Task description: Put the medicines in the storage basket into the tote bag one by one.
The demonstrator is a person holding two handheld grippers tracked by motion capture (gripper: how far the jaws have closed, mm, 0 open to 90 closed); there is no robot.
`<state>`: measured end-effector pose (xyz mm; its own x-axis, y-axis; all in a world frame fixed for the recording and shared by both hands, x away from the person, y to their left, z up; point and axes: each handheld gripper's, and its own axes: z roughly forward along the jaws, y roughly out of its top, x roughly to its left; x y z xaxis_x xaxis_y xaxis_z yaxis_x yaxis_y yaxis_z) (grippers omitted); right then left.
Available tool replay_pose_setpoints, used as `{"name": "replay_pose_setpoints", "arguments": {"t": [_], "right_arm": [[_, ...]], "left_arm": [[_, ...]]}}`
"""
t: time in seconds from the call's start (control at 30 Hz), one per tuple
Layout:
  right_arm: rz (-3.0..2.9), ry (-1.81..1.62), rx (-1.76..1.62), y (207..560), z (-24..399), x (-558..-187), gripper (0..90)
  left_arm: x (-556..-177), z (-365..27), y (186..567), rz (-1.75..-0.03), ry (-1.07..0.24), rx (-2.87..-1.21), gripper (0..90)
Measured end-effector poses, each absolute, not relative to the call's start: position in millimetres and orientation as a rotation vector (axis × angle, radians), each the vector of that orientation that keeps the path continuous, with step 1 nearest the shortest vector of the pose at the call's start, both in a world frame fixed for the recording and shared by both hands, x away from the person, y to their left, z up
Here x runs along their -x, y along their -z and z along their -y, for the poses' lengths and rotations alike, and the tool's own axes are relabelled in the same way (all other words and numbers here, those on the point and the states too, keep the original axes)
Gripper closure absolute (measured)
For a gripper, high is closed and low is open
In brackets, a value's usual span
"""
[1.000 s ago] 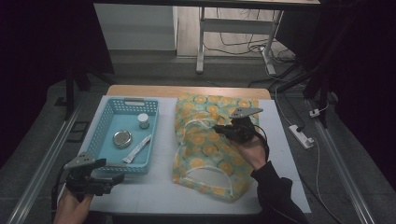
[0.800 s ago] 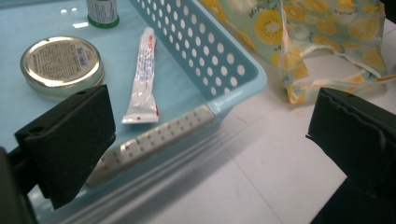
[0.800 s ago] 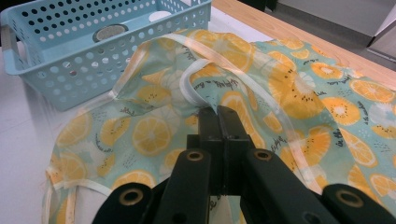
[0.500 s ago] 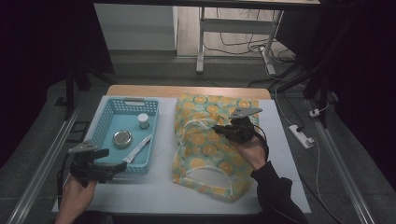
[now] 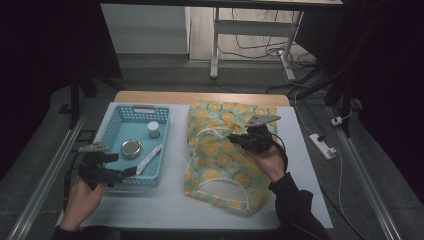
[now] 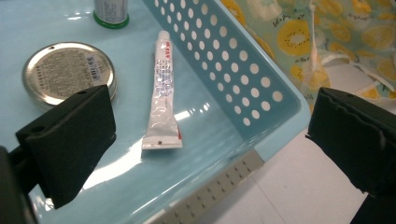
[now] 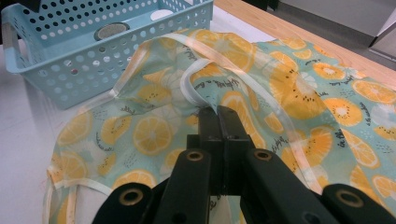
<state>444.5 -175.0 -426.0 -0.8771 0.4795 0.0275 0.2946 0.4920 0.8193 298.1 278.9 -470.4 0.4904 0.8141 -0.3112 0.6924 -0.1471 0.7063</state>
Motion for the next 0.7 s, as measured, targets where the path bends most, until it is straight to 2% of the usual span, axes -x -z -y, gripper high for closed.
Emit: {"name": "replay_pose_setpoints", "arguments": {"t": [0.57, 0.7], "right_arm": [[-2.530, -1.328, -0.668, 426.4, 175.2, -445.3, 90.0], [-2.531, -1.327, -0.665, 426.1, 175.2, -445.0, 90.0]], "left_arm": [[-338.2, -274.2, 464.6, -1.256, -0.287, -1.940, 0.0], [-350.2, -275.9, 464.0, -1.286, -0.277, -1.945, 0.0]]}}
